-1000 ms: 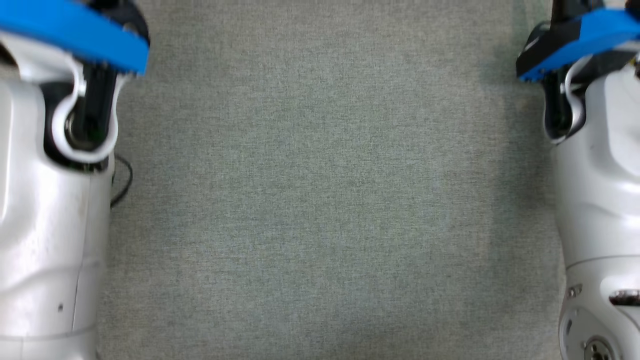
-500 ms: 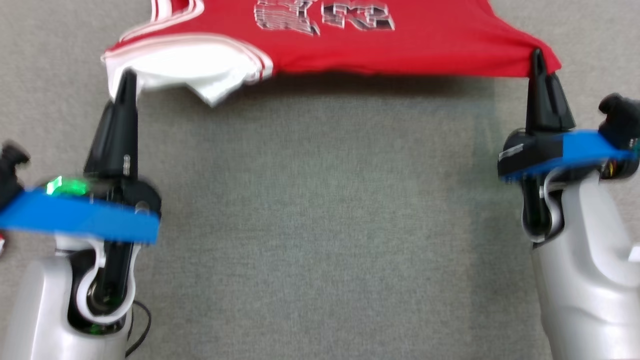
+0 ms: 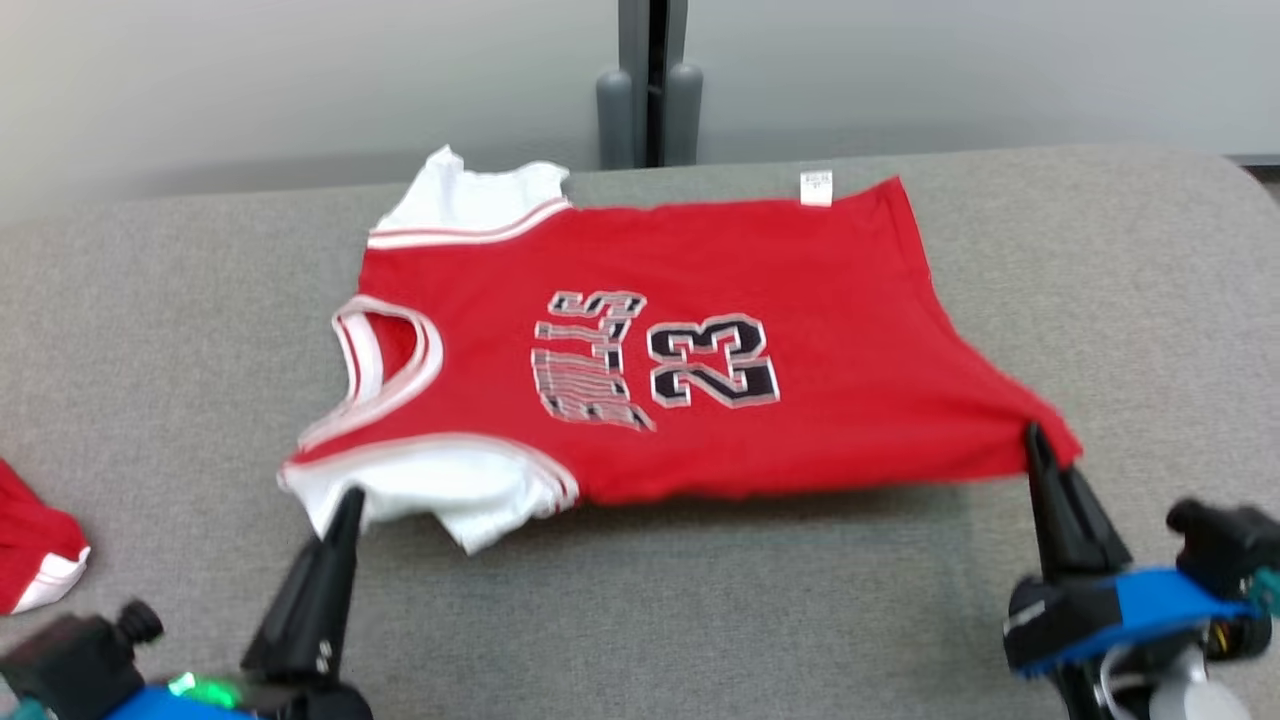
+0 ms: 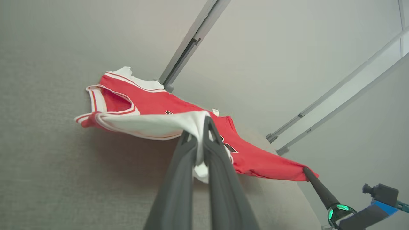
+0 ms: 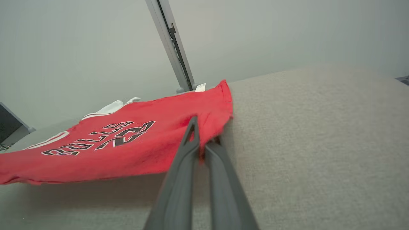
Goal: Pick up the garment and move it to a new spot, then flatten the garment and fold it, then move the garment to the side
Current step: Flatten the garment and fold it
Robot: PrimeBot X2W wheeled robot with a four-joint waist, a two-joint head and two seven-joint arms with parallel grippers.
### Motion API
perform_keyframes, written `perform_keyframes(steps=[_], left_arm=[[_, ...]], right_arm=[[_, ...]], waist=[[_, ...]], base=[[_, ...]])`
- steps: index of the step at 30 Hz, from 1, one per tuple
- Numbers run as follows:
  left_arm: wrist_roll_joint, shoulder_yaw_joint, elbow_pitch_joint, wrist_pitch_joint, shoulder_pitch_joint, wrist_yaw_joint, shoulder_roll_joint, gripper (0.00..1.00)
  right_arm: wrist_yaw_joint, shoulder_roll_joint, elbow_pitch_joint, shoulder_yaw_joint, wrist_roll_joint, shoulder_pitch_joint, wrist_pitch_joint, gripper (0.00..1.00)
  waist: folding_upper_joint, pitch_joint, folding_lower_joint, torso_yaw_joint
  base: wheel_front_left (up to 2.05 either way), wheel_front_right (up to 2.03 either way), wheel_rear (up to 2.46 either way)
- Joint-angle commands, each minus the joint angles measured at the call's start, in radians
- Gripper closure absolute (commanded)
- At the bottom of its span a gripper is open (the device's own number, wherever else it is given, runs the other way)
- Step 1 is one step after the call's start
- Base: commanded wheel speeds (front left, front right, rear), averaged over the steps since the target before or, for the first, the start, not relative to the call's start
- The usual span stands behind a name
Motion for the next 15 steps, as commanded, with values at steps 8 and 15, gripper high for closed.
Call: perform_keyframes(steps=[8, 15], left_arm=[[-0.013, -0.012, 0.001, 0.013, 0.140, 0.021, 0.012, 1.00], [-0.015, -0.045, 0.147, 0.017, 0.062, 0.006, -0.011, 1.00]], right_arm=[[0.000, -0.003, -0.081, -0.020, 0.029, 0.155, 0.076, 1.00], [0.000, -0.003, 0.039, -0.007, 0.027, 0.102, 0.111, 1.00]], waist=[[0.0000, -0.015, 0.0005, -0.013], [0.0000, 0.003, 0.0005, -0.008]], base=[[0.00, 0.00, 0.00], [0.00, 0.00, 0.00]])
